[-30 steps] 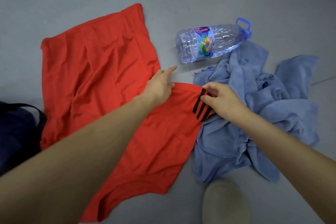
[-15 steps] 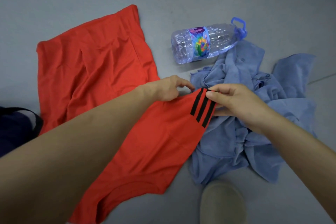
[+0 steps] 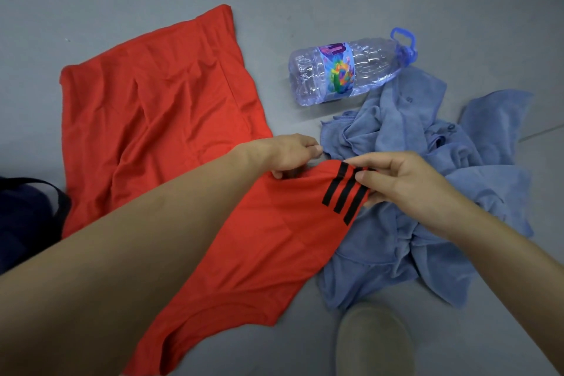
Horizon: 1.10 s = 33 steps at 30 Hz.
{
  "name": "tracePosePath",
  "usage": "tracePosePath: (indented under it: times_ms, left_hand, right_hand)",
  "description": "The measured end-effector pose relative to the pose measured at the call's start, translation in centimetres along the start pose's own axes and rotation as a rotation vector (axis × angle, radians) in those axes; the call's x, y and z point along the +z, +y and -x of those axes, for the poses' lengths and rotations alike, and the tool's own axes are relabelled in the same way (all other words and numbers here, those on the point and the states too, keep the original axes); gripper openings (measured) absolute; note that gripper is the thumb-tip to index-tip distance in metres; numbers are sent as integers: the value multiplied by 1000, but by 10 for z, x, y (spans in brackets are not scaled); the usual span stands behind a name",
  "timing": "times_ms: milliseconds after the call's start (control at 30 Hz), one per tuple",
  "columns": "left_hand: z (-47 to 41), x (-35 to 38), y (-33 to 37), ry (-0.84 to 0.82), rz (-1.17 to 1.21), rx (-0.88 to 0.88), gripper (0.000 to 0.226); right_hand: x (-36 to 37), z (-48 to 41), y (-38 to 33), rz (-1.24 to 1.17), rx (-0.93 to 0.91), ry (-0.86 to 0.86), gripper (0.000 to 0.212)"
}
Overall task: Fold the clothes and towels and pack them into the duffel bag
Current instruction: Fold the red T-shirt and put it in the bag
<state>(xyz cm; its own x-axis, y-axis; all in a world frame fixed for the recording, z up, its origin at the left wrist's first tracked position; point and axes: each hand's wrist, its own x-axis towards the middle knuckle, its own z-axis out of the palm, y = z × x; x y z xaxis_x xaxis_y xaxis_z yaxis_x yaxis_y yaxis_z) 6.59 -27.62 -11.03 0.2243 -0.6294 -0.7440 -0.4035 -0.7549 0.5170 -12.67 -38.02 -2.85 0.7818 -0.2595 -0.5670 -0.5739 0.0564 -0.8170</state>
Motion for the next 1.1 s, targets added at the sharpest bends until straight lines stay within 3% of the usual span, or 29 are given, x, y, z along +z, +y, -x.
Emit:
tracePosePath:
  times_ms: [67,233,400,667,933,1100]
  left_hand:
    - [1,-3,1,-86,126,-45,34]
    - [6,-13,-10,-148,483,-10,26]
    - [13,-12,-17,-182,318,-29,37]
    - [12,-14,-14,-265,453,-32,28]
    - [28,-36,-29,-30,828,131,18]
    - [53,-28,-49,196,709,196,19]
  right_hand:
    - [-2,3,-1,-4,-8,1,30]
    - [-4,5,2,-12,12,33,29]
    - [-6,11,0,-45,-25,5,30]
    - [-4,13,-4,-45,-67,-24,29]
    - [-3,12,6,-50,40,145,21]
    - [35,26,11,-22,-17,144,14]
